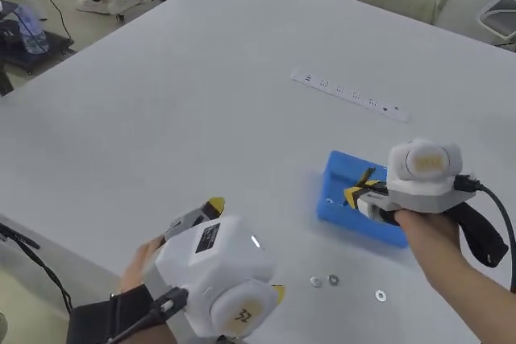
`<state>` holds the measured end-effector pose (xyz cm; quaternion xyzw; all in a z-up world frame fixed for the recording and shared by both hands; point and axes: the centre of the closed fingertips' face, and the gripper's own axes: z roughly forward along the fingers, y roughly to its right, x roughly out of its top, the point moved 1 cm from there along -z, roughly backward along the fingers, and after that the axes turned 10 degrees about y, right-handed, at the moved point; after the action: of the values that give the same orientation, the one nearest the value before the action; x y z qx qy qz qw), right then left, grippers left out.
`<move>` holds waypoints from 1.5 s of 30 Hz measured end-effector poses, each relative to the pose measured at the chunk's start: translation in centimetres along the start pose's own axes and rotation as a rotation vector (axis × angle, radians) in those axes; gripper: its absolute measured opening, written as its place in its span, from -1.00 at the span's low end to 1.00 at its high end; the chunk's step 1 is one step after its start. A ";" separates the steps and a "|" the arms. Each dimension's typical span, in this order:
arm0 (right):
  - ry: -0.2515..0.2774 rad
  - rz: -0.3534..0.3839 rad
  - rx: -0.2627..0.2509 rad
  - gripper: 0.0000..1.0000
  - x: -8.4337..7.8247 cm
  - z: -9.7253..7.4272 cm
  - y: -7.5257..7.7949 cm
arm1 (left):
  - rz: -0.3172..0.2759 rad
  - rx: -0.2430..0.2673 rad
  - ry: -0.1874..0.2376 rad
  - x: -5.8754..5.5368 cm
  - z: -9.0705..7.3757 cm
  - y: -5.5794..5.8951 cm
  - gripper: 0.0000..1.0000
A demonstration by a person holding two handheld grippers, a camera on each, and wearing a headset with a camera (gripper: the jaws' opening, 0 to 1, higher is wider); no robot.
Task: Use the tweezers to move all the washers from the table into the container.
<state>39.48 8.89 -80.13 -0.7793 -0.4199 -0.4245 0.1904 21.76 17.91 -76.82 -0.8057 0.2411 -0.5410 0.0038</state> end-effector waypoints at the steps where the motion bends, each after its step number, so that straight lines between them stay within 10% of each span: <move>1: -0.002 0.001 -0.002 -0.90 -0.1 0.2 0.1 | 0.000 0.001 -0.001 0.0 0.0 0.0 0.57; 20: 0.011 0.048 -0.022 -0.89 -0.7 1.0 0.3 | 0.002 0.004 -0.011 -0.2 -0.1 -0.2 0.52; 45: 0.168 0.043 0.057 -0.89 3.1 -6.8 -3.5 | -0.016 0.038 0.003 0.1 0.1 -0.4 0.62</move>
<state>34.11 7.94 -73.97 -0.7441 -0.3973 -0.4719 0.2563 22.02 18.24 -76.70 -0.8066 0.2245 -0.5467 0.0146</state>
